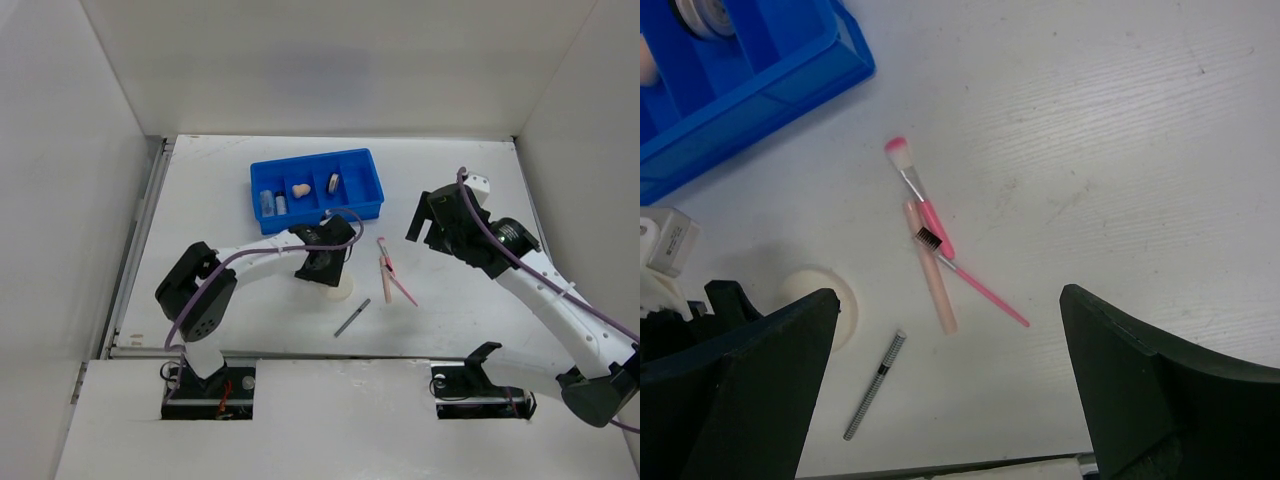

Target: Organize the makeup

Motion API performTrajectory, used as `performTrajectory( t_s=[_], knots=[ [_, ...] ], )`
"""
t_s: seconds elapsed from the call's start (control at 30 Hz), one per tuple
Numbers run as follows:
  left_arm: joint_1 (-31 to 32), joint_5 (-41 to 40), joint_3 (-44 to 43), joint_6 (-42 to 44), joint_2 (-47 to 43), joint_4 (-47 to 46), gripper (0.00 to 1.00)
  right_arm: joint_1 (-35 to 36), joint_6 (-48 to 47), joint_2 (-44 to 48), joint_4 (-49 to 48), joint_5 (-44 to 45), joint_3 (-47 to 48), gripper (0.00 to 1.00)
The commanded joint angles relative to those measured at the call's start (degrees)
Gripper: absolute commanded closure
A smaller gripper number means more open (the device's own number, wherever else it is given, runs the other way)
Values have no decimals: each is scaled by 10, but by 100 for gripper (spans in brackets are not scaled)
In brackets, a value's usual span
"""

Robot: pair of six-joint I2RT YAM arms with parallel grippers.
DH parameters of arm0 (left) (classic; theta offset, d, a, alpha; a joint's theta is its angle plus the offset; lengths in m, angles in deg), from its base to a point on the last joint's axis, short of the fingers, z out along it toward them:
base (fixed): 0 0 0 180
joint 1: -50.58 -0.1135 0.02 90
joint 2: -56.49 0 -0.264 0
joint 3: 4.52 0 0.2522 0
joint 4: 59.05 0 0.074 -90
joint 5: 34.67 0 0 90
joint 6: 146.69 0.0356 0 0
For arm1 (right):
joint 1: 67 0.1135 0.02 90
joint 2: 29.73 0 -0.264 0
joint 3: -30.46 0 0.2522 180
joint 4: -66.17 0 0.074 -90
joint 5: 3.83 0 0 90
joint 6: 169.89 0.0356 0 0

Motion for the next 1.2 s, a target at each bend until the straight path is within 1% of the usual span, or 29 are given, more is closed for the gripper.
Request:
performTrajectory(
  t_s=[0.0, 0.1, 0.23, 0.27, 0.33, 0.37, 0.4, 0.43, 0.47, 0.5, 0.6, 0.63, 0.67, 0.7, 0.73, 0.77, 0.8, 0.83, 0.87, 0.9, 0.93, 0.97, 1.0, 1.03, 1.07, 1.1, 1.17],
  knots=[
    [-19, 39, 16, -19, 6, -59, 48, -4, -5, 15, -16, -3, 1, 2],
    [-32, 53, 5, -29, 33, -53, 51, -4, -5, 15, -16, -3, 1, 2],
    [-50, 99, 12, -29, 46, -67, 61, -4, -5, 15, -16, -3, 1, 2],
    [-50, 105, 12, -29, 53, -67, 69, -4, -5, 10, -16, -3, 1, 2],
    [-50, 111, 12, -22, 53, -67, 77, -4, -5, 10, -16, -3, 6, 2],
    [-50, 111, 12, -22, 53, -60, 82, -4, -5, 10, -16, -3, 6, 2],
    [-50, 111, 0, -16, 45, -54, 93, -4, -5, 10, -16, -3, 6, 2],
    [-50, 111, -9, -7, 45, -43, 98, -4, -5, 10, -16, -3, 11, 2],
    [-50, 100, -21, -7, 30, -9, 100, -4, -5, 10, -16, -3, 11, 2],
    [-50, 64, -51, -2, 24, 16, 100, -4, -5, 10, -16, -3, 11, 2],
    [-50, 15, -95, 14, -16, 82, 100, -4, -5, 5, -16, -3, 11, 2],
    [-55, -10, -124, 21, -27, 93, 100, -4, -5, 5, -16, -3, 17, 2],
    [-60, -18, -141, 26, -34, 102, 100, -4, -5, 5, -16, 2, 17, 2],
    [-80, -23, -159, 33, -34, 122, 100, -4, -5, 5, -16, 2, 17, 2],
    [-94, -34, -201, 33, -34, 132, 100, -4, -5, 5, -16, 2, 17, 2],
    [-109, -40, -224, 33, -28, 142, 100, -4, -5, 5, -16, 7, 17, 2],
    [-139, -40, -246, 38, -8, 148, 100, -4, -5, 5, -16, 7, 22, 2],
    [-154, -46, -266, 38, 6, 153, 100, -4, -5, 5, -16, 7, 22, 2],
    [-168, -46, -316, 38, 22, 159, 100, -4, -5, 5, -16, 7, 22, 2],
    [-181, -46, -341, 38, 39, 159, 100, -4, -5, 5, -16, 7, 22, 2],
    [-204, -46, -366, 38, 76, 164, 100, -4, -5, 5, -16, 7, 22, 2],
    [-215, -29, -425, 38, 99, 170, 100, -4, -5, 5, -16, 7, 22, 2],
    [-224, -24, -456, 38, 120, 170, 100, -4, -5, 5, -16, 7, 22, 2],
    [-237, -24, -486, 38, 167, 186, 100, -4, -5, 5, -10, 7, 27, 2],
    [-242, -29, -517, 32, 190, 194, 100, -4, -5, 5, -10, 7, 27, 2],
    [-242, -42, -581, 32, 213, 205, 100, -4, -5, 5, -10, 7, 27, 2],
    [-258, -49, -642, 27, 276, 237, 100, -4, -5, 5, -4, 7, 33, 2]
  ],
)
